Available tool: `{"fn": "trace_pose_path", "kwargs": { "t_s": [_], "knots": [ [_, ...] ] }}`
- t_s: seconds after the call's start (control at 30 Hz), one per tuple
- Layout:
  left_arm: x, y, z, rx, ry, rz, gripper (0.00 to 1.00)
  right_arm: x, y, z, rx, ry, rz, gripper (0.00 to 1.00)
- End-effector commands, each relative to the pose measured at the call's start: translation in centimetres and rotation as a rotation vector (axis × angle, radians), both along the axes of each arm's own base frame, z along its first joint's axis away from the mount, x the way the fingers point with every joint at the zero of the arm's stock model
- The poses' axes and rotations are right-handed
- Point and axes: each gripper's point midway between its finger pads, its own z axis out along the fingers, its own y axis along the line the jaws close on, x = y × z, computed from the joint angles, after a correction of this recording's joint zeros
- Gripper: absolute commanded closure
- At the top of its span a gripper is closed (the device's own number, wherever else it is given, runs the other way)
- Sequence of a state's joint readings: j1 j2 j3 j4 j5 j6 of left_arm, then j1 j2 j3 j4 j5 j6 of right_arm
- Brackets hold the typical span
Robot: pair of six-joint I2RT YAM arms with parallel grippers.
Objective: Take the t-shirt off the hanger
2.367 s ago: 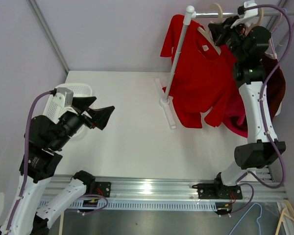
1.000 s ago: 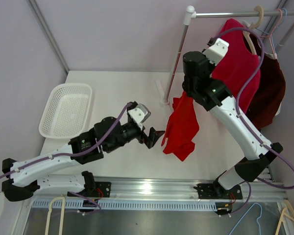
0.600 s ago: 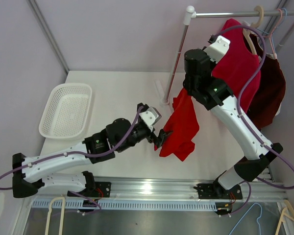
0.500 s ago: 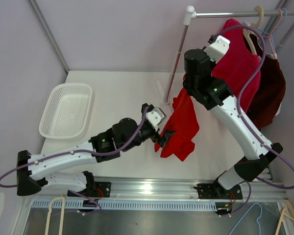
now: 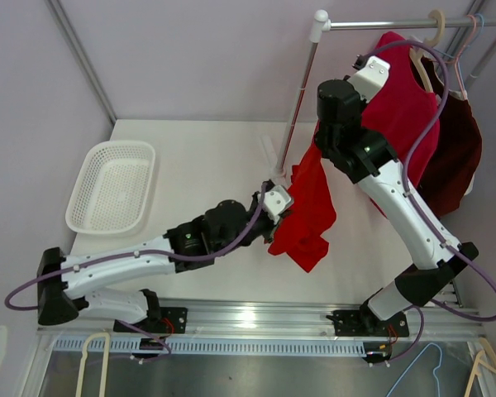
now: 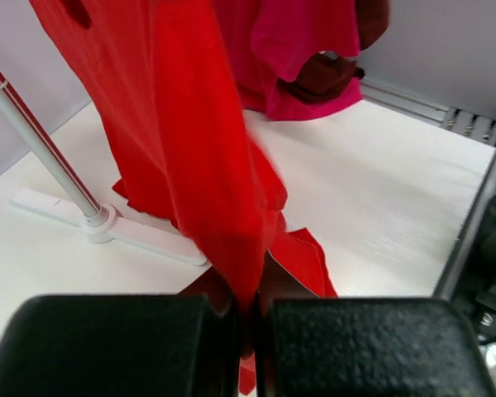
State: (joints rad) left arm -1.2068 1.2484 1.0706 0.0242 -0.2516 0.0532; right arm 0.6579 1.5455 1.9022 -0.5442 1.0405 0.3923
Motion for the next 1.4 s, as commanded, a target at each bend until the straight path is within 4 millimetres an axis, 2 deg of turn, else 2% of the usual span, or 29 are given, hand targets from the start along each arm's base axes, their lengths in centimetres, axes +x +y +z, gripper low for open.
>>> {"fn": "trace_pose_path", "kwargs": {
  "t_s": [0.0, 0.03, 0.07, 0.13, 0.23, 0.27, 0.33, 0.37, 0.4, 0.47, 0.57, 0.63, 0.67, 0.73, 0.77, 0.83, 0.87, 0.93, 0.97, 1.07, 1.13, 1.2, 1.3, 1.37],
  "knots": [
    [-3.0, 1.4, 4.3, -0.136, -0.050, -0.091, 0.99, 0.6, -1.7, 2.8, 0.098, -0.086, 0.028, 1.00],
    [-3.7, 2.4, 5.5, -0.168, -0.060, -0.099, 0.99, 0.9, -2.0, 2.6, 0.102, -0.083, 0.026, 1.00],
    [-4.5, 2.5, 4.6, -0.153, -0.042, -0.119, 0.99, 1.2, -2.2, 2.4, 0.103, -0.080, 0.021, 1.00],
    [-5.9, 3.3, 5.1, -0.168, -0.030, -0.149, 0.99, 1.8, -3.1, 2.3, 0.103, -0.078, 0.006, 1.00],
    [-8.7, 2.8, 4.1, -0.178, 0.005, -0.220, 0.99, 2.8, -4.2, 2.2, 0.111, -0.074, -0.006, 1.00],
    [-10.3, 2.3, 3.3, -0.185, 0.039, -0.263, 0.99, 3.3, -4.4, 2.0, 0.111, -0.068, -0.009, 1.00],
    [-12.2, 1.5, 2.9, -0.204, 0.065, -0.316, 0.99, 3.8, -4.7, 1.7, 0.112, -0.057, -0.007, 1.00],
    [-13.0, 0.8, 1.4, -0.185, 0.089, -0.330, 0.99, 4.1, -5.1, 1.7, 0.114, -0.058, -0.015, 1.00],
    [-14.6, 0.1, 1.2, -0.188, 0.098, -0.368, 0.99, 4.4, -5.2, 1.4, 0.110, -0.051, -0.013, 1.00],
    [-16.3, -1.2, -0.1, -0.170, 0.128, -0.402, 0.99, 4.8, -5.5, 1.1, 0.109, -0.042, -0.017, 1.00],
    [-18.5, -1.9, -0.7, -0.192, 0.177, -0.467, 0.99, 5.0, -5.6, 0.8, 0.108, -0.032, -0.015, 1.00],
    [-17.4, -1.6, -0.2, -0.224, 0.191, -0.405, 0.99, 4.6, -5.3, 0.8, 0.114, -0.022, 0.008, 1.00],
    [-15.3, -1.3, -0.4, -0.226, 0.192, -0.332, 0.99, 4.3, -5.0, 0.9, 0.116, -0.017, 0.030, 1.00],
    [-12.9, -1.1, -1.5, -0.200, 0.261, -0.283, 0.99, 3.2, -4.8, 1.5, 0.116, -0.019, 0.059, 1.00],
    [-9.2, -0.4, -1.7, -0.210, 0.289, -0.197, 0.99, 2.5, -4.7, 1.9, 0.117, -0.023, 0.075, 1.00],
    [-6.9, 0.0, -2.8, -0.193, 0.381, -0.162, 0.99, 1.5, -3.7, 2.6, 0.112, -0.031, 0.148, 1.00],
    [-4.1, 0.7, -2.4, -0.206, 0.387, -0.096, 0.99, 0.2, -3.8, 3.3, 0.096, -0.044, 0.182, 1.00],
    [-1.8, 0.9, -4.1, -0.159, 0.415, -0.019, 0.99, -1.1, -3.2, 4.2, 0.099, -0.063, 0.256, 1.00],
    [-0.2, 1.3, -3.6, -0.146, 0.427, 0.025, 0.99, -2.4, -3.4, 4.9, 0.097, -0.081, 0.276, 1.00],
    [1.8, 0.1, -5.3, -0.084, 0.521, 0.034, 0.99, -4.5, -3.2, 6.0, 0.102, -0.094, 0.350, 1.00],
    [1.9, -0.8, -5.9, -0.085, 0.581, 0.015, 0.99, -5.1, -3.2, 6.1, 0.081, -0.090, 0.376, 1.00],
    [1.9, -1.5, -5.7, -0.112, 0.589, -0.013, 0.99, -5.4, -3.8, 6.1, 0.028, -0.097, 0.366, 1.00],
    [1.3, -1.3, -3.5, -0.144, 0.577, -0.044, 0.99, -4.7, -4.5, 6.1, -0.054, -0.125, 0.378, 1.00],
    [1.6, -0.4, -0.2, -0.141, 0.514, -0.031, 0.99, -3.5, -4.5, 6.4, -0.078, -0.168, 0.425, 1.00]
  ]
}}
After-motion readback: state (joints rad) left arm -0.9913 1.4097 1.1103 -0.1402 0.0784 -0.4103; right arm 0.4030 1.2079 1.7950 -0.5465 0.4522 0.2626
